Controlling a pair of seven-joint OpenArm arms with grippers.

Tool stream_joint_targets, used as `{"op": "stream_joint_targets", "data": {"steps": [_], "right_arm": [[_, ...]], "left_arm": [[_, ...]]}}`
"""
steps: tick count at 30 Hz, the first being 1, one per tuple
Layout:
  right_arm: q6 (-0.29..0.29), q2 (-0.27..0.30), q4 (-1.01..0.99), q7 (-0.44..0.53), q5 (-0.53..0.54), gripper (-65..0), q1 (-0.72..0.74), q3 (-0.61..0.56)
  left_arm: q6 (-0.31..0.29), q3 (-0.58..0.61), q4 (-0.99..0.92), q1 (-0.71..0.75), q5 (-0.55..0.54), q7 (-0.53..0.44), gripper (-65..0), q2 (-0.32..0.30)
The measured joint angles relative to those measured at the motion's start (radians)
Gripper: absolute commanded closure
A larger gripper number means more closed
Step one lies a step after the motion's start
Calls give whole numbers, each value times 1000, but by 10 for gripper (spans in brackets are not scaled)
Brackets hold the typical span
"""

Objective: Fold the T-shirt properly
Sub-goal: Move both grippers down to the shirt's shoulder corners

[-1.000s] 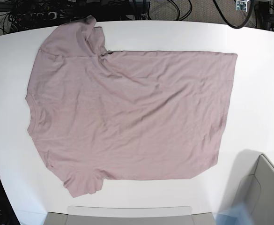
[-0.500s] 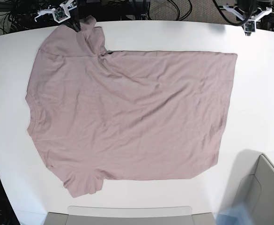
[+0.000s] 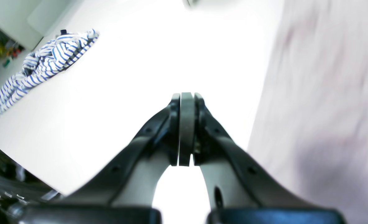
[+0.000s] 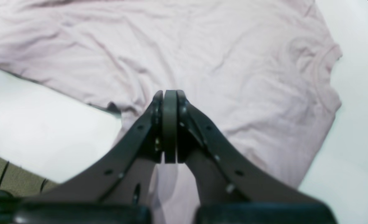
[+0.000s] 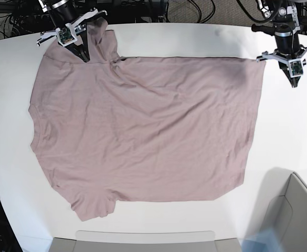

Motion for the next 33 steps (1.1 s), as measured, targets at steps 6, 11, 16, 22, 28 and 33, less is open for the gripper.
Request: {"op": "stream_joint_targets", "data": {"steps": [6, 11, 16, 22, 28, 33], "right_arm": [[-1, 0, 0, 4, -2, -2, 26, 0], [-2, 1, 0, 4, -2, -2, 32, 0], [-2, -2, 0, 4, -2, -2, 35, -1], [0, -80, 0, 0, -2, -2, 58, -2], [-2, -109, 0, -2, -2, -2, 60, -1], [-2, -111, -1, -3, -2, -2, 59, -1]], "left_arm": [[-2, 1, 0, -148, 2, 14, -4, 20], [-3, 31, 0, -232, -2, 14, -1, 12], [5, 115, 0, -316, -6, 16, -1, -44], [-11, 255, 0, -452, -11, 24, -1, -19], [1, 430, -1, -559, -3, 85, -2, 29], [4, 558, -13, -660, -2, 121, -2, 32]]}}
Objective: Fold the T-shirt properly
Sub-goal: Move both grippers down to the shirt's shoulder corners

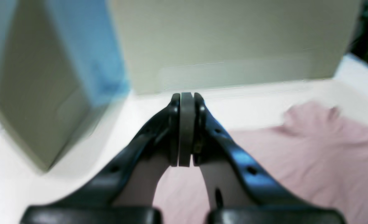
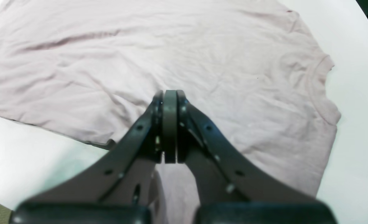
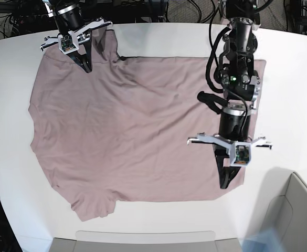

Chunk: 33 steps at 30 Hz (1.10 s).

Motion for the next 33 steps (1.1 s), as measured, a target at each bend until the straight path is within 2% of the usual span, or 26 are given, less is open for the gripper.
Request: {"op": "stream_joint_targets", "data": {"steps": [3, 7, 8, 13, 21, 26, 30, 33], "right_arm": [[0, -2, 0, 0, 1, -2, 0, 0], [0, -30, -1, 0, 1, -2, -1, 0], [1, -31, -1, 0, 1, -2, -3, 0], [-3, -35, -1, 1, 1, -2, -11, 0], [-3, -41, -1, 4, 1, -1, -18, 0], [-2, -40, -1, 5, 0, -3, -18, 1], [-1, -37, -1, 3, 0, -7, -19, 4], [-2, -35, -1, 3, 4, -57, -14, 7]], "left_arm": [[1, 68, -16, -34, 0, -1, -2, 15], [0, 151, -71, -88, 0, 6, -1, 72], [-18, 159, -89, -111, -8, 0, -1, 95], [5, 156, -218, -222, 0, -97, -1, 192], [1, 156, -244, -306, 0, -121, -2, 273], [3, 177, -167, -196, -1, -108, -2, 265], [-4, 180, -69, -33, -2, -111, -2, 179], [7, 169, 3, 117, 0, -92, -3, 92]]}}
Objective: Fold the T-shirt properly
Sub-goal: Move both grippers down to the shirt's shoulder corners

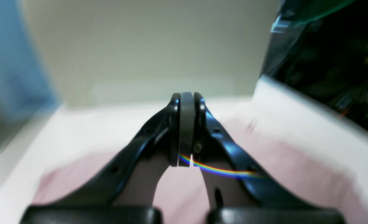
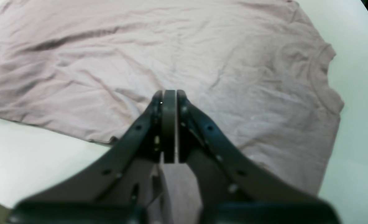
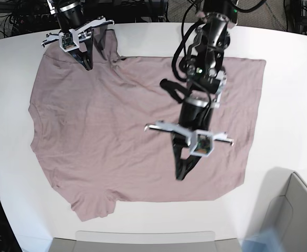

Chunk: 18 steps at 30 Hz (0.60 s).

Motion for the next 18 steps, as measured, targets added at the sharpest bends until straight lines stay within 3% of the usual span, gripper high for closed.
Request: {"op": "stream_joint_targets", "data": {"steps": [6, 9, 12, 14, 18], "right_arm": [[0, -2, -2, -3, 0, -234, -3, 2], [-1, 11, -2, -5, 1, -275, -1, -3], [8, 35, -2, -89, 2, -281, 1, -3], [3, 41, -5, -115, 57, -281, 16, 9], [-11, 39, -4, -113, 342, -281, 20, 87]], "left_arm": [[-14, -6, 10, 196, -1, 5, -3, -113], [-13, -54, 11, 261, 0, 2, -3, -147], [-9, -136, 10, 301, 0, 2, -3, -155], [-5, -187, 11, 334, 0, -7, -3, -154], [-12, -272, 11, 396, -1, 6, -3, -152]]}}
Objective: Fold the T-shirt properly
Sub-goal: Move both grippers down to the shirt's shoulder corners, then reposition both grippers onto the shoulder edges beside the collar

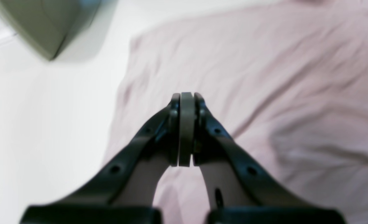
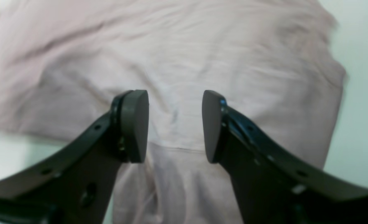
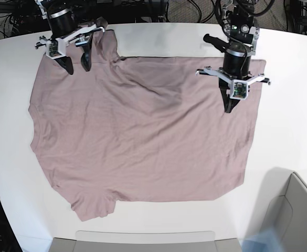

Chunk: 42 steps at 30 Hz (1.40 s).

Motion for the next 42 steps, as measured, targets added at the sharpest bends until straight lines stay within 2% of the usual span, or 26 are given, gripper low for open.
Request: {"op": "stream_joint_targets", "data": {"steps": [2, 4, 6, 8, 13, 17, 21, 23, 26, 34, 38, 42], "right_arm": [[8, 18, 0, -42, 133, -283, -19, 28], [3, 45, 0, -95, 209, -283, -39, 50], [5, 64, 0, -119, 217, -283, -50, 61], [3, 58, 0, -142, 222, -283, -58, 64], [9, -24, -1, -153, 223, -283, -143, 111], [11, -39, -34, -154, 235, -281, -180, 172], [3, -39, -162, -192, 410, -281, -182, 251], [-6, -19, -205, -191, 506, -281, -181, 285], [1, 24, -225, -190, 513, -281, -150, 291], [6, 22, -211, -187, 499, -281, -102, 286], [7, 18, -247, -263, 500, -281, -43, 285], [12, 13, -304, -275, 500, -281, -9, 285]], "left_arm": [[6, -29, 0, 11, 0, -1, -4, 0], [5, -49, 0, 17, 0, -6, -4, 0], [3, -53, 0, 22, 0, -5, -4, 0], [-2, -61, 0, 26, 0, -6, -4, 1], [-1, -69, 0, 31, 0, 37, -4, -11], [-1, -69, 0, 35, 0, 68, -4, -14], [-1, -69, 0, 32, 0, 67, -4, -14], [0, -69, 0, 32, 0, 67, -4, -16], [0, -69, 0, 35, 0, 67, -4, -17], [-1, -63, 0, 34, 0, 67, -4, -16], [-1, -68, 0, 35, 0, 67, -4, -16], [-1, -68, 0, 35, 0, 67, -4, -16]]}}
